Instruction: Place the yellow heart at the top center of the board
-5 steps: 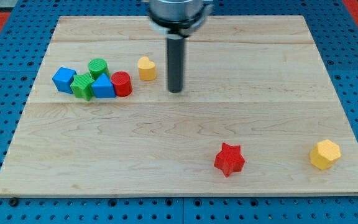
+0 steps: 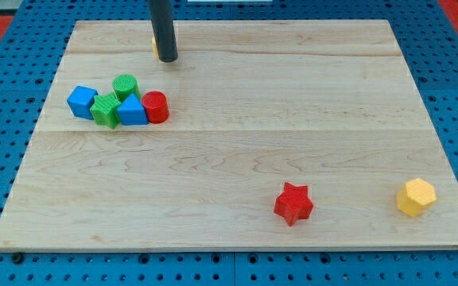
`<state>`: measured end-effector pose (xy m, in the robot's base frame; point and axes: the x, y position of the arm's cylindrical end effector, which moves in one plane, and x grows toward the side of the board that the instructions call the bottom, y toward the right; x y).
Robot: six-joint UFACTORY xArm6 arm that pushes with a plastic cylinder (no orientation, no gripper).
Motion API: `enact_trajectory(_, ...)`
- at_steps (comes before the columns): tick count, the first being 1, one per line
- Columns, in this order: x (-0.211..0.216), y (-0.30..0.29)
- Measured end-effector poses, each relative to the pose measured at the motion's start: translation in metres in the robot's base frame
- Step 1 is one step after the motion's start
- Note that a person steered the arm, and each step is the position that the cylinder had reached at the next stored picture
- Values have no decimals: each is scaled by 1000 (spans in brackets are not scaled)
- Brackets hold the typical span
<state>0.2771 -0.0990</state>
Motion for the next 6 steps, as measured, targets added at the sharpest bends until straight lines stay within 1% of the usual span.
enact_trajectory(1, -27, -31)
enact_trajectory(2, -37, -69)
enact_trajectory(4, -73, -119)
enact_trajectory(5, -74, -76)
enact_trajectory(6, -41, 45)
